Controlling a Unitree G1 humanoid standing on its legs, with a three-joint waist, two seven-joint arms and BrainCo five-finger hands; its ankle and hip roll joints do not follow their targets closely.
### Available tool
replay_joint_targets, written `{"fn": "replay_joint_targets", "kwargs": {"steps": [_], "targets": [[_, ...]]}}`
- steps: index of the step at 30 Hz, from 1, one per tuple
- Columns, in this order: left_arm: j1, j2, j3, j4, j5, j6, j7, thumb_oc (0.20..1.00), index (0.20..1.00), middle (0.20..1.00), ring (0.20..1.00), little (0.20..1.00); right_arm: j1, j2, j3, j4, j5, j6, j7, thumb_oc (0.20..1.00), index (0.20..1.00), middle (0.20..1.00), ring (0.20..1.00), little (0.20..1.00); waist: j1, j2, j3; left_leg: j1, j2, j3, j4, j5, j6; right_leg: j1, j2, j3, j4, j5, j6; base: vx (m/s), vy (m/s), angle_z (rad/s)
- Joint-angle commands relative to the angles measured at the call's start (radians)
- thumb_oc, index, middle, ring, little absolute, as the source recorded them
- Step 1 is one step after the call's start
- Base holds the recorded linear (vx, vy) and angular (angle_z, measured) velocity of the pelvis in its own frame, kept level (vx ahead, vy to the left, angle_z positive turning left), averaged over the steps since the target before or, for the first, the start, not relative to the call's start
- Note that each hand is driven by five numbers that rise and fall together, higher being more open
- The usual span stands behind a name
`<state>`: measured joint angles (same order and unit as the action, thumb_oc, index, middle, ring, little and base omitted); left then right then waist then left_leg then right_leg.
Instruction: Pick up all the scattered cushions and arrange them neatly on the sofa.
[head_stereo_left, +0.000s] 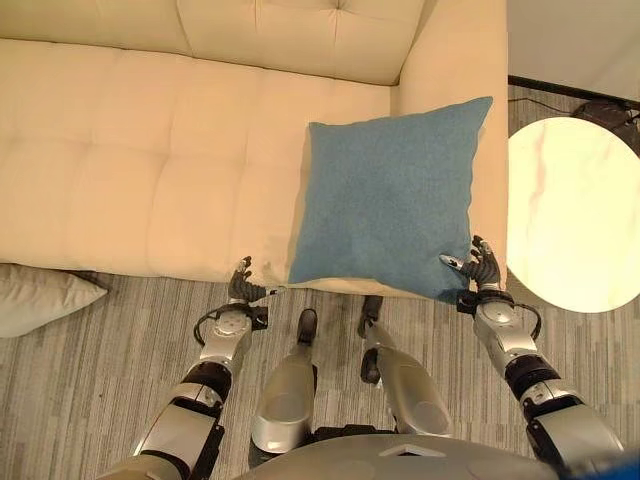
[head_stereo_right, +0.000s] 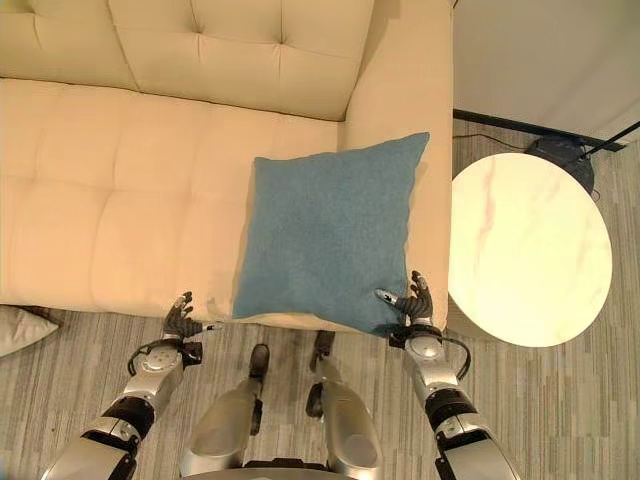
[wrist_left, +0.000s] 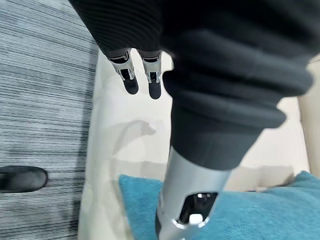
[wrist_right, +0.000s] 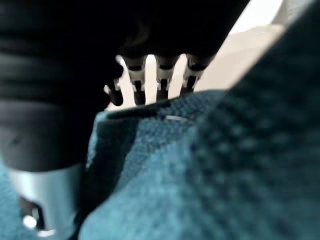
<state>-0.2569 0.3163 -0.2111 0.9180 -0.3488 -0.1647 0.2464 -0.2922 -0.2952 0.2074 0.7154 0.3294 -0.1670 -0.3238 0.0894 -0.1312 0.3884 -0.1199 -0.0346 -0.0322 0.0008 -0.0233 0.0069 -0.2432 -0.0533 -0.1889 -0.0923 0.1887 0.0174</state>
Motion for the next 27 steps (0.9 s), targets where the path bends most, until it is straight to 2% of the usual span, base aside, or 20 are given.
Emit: {"fn": "replay_joint_targets", "kwargs": {"steps": [1,7,15,23,27], "targets": [[0.020,-0.019,-0.006,-0.005,-0.022,-0.043,0.017,1.000,1.000,1.000,1.000,1.000,0.003,-0.027,0.023,-0.077,-0.021,-0.067,-0.014,1.000,1.000,1.000,1.000,1.000,0.013,0.009,-0.077,-0.072,-0.024,-0.041,-0.010,-0.004,0.023,0.081,-0.025,0.018,0.008,-0.104,0.079,0.00,0.033,0.01],[0.018,-0.020,-0.006,-0.027,-0.018,-0.046,0.023,1.000,1.000,1.000,1.000,1.000,0.008,-0.032,0.020,-0.194,-0.035,-0.089,-0.017,1.000,1.000,1.000,1.000,1.000,0.018,-0.005,-0.062,-0.086,-0.028,-0.043,0.007,-0.011,0.025,0.079,-0.033,0.008,0.013,-0.102,0.080,0.00,0.000,0.00],[-0.094,0.009,-0.034,-0.026,-0.071,-0.065,0.048,1.000,1.000,1.000,1.000,1.000,-0.144,-0.017,0.094,-0.108,-0.039,-0.068,-0.048,1.000,1.000,1.000,1.000,1.000,0.028,-0.009,0.004,-0.189,-0.036,-0.035,0.089,-0.020,0.019,0.000,-0.046,0.015,0.052,-0.087,0.079,-0.06,0.016,0.06],[-0.282,0.083,-0.024,-0.025,-0.186,-0.110,0.058,1.000,1.000,1.000,1.000,1.000,-0.322,-0.072,0.145,-0.112,-0.052,-0.067,-0.071,1.000,1.000,1.000,1.000,1.000,-0.001,-0.008,0.045,-0.303,-0.029,-0.021,0.130,-0.007,0.006,-0.126,-0.061,0.031,0.105,-0.078,0.076,-0.05,0.029,-0.07],[-0.352,0.057,-0.046,-0.060,-0.238,-0.127,0.052,1.000,1.000,1.000,1.000,1.000,-0.362,-0.056,0.150,-0.087,-0.057,-0.068,-0.084,1.000,1.000,1.000,1.000,1.000,-0.018,-0.003,0.052,-0.333,-0.033,-0.018,0.131,-0.002,0.004,-0.162,-0.064,0.038,0.115,-0.076,0.076,-0.02,0.026,-0.08]]}}
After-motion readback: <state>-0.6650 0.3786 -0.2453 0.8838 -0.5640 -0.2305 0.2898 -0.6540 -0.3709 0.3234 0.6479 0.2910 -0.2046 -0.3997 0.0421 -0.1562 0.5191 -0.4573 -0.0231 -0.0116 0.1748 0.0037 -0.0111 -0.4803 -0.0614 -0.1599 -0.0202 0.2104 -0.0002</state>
